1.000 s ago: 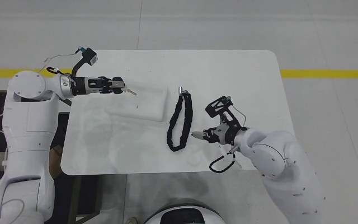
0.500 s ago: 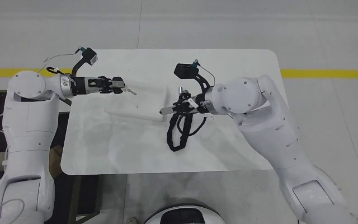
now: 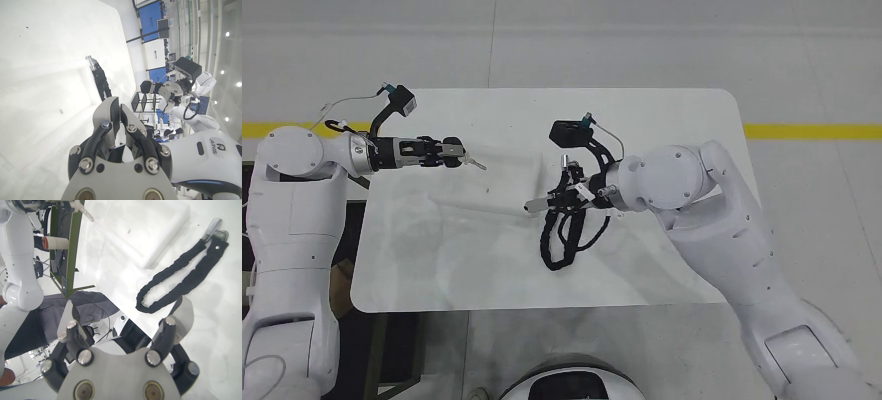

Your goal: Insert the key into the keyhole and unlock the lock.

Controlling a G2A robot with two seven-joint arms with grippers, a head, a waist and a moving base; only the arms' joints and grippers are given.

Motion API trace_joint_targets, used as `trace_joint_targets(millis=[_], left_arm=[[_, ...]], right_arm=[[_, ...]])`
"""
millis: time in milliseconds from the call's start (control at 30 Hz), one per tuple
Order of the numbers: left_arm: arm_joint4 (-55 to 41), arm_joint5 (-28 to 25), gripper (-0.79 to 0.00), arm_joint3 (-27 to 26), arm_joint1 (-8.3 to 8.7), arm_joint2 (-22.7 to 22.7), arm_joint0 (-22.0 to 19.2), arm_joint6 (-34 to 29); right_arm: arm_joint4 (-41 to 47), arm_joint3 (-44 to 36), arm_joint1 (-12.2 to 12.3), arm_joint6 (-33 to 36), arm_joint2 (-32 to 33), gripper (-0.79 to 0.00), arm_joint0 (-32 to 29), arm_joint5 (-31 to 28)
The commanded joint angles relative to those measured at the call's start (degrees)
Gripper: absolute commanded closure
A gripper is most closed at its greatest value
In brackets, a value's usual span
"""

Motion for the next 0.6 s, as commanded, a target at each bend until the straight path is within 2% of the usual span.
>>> trace_joint_targets(millis=[0, 233, 400, 567], left_arm=[[0.0, 0.0, 0.0, 0.0, 0.0, 0.0, 0.0, 0.0], [0.0, 0.0, 0.0, 0.0, 0.0, 0.0, 0.0, 0.0], [0.0, 0.0, 0.0, 0.0, 0.0, 0.0, 0.0, 0.0], [0.0, 0.0, 0.0, 0.0, 0.0, 0.0, 0.0, 0.0]], right_arm=[[-2.0, -0.65, -0.1, -0.27, 0.13, -0.785, -2.18, 0.17], [-4.43, 8.46, -2.89, -1.56, -3.97, -0.785, 1.68, 3.78], [-6.54, 15.25, -4.82, -5.58, -5.96, -0.785, 4.75, 7.81], [-8.53, 16.38, -5.68, -7.74, -7.27, -0.785, 5.97, 9.98]])
